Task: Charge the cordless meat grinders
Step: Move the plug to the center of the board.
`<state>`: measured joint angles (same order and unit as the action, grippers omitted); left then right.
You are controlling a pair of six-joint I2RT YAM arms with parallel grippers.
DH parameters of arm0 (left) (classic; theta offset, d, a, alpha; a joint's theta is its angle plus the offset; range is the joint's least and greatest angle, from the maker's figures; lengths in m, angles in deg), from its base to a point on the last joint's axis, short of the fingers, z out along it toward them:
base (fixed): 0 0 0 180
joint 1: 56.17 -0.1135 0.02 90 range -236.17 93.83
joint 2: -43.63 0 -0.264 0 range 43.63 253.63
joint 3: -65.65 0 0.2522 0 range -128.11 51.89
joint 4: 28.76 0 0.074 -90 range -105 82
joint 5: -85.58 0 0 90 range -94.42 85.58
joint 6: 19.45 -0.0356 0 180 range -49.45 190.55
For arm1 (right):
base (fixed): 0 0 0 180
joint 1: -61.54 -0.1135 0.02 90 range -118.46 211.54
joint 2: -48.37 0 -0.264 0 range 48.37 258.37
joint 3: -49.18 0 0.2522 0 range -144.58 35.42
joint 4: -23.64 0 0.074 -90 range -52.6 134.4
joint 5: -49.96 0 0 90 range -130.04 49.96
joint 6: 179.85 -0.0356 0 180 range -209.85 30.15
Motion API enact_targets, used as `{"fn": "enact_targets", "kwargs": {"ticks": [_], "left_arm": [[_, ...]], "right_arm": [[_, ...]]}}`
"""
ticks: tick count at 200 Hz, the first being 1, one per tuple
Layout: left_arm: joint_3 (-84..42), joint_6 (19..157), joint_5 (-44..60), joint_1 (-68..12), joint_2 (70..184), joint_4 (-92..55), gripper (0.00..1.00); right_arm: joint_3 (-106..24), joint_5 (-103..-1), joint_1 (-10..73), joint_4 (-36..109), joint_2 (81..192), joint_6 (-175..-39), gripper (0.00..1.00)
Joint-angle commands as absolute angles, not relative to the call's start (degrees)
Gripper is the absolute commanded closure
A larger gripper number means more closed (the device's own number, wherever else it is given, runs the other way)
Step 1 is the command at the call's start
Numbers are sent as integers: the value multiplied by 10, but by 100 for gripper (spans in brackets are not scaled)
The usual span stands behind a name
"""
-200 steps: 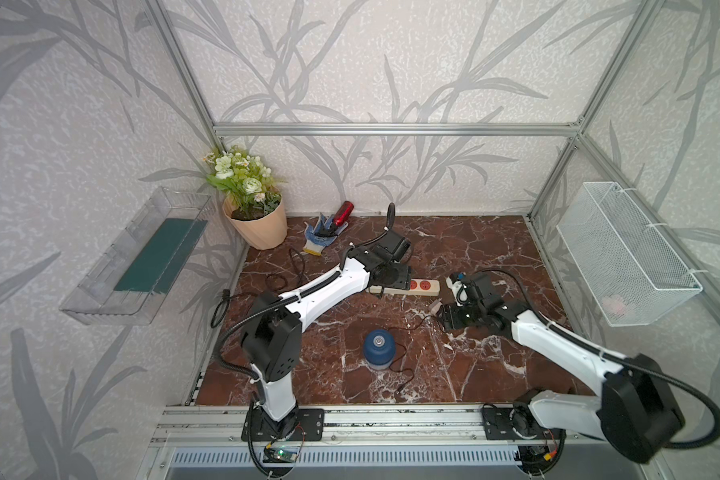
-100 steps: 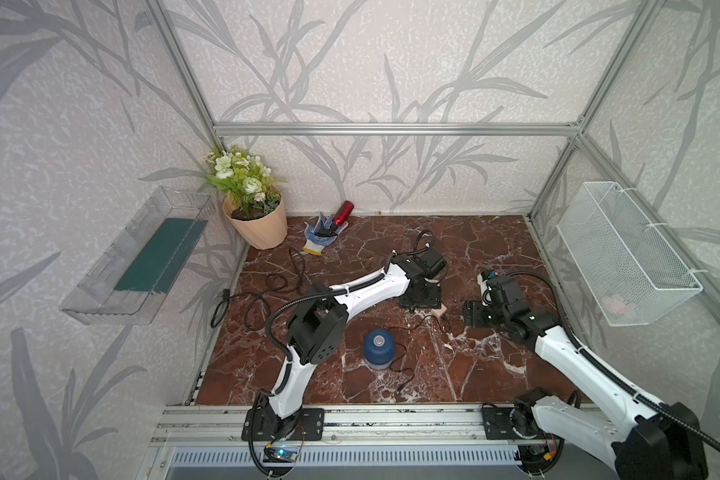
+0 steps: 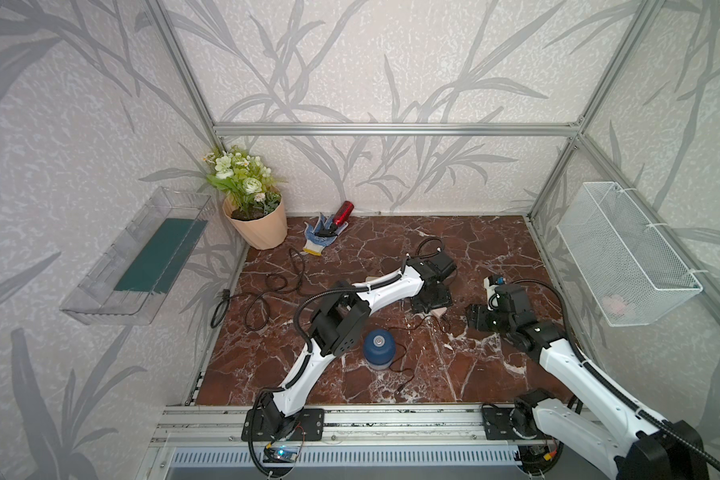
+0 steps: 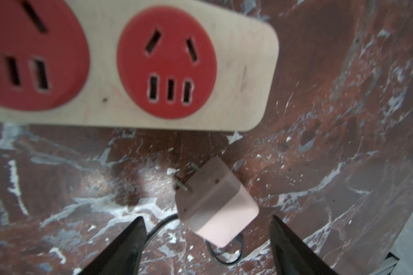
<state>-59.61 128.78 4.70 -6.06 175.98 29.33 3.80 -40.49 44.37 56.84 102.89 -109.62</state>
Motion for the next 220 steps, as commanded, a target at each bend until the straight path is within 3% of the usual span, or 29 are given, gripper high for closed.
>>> {"fn": "enact_targets", "kwargs": {"ticks": [1, 29, 93, 126, 220], "left_arm": [[-636, 1325, 28, -66, 1776, 332, 19], [-649, 1350, 40, -73, 1800, 333, 27], [-682, 1355, 58, -73, 1836, 379, 28], [-678, 1348, 59, -72, 1827, 399, 39], [-493, 1353, 70, -67, 1711, 351, 41]], "right_arm": [[51, -419, 447, 541, 1018, -1089, 26], [60, -422, 447, 533, 1011, -1089, 26], [72, -418, 447, 522, 999, -1092, 26], [78, -420, 447, 517, 997, -1094, 26], [86, -491, 447, 468, 1039, -1095, 27]]}}
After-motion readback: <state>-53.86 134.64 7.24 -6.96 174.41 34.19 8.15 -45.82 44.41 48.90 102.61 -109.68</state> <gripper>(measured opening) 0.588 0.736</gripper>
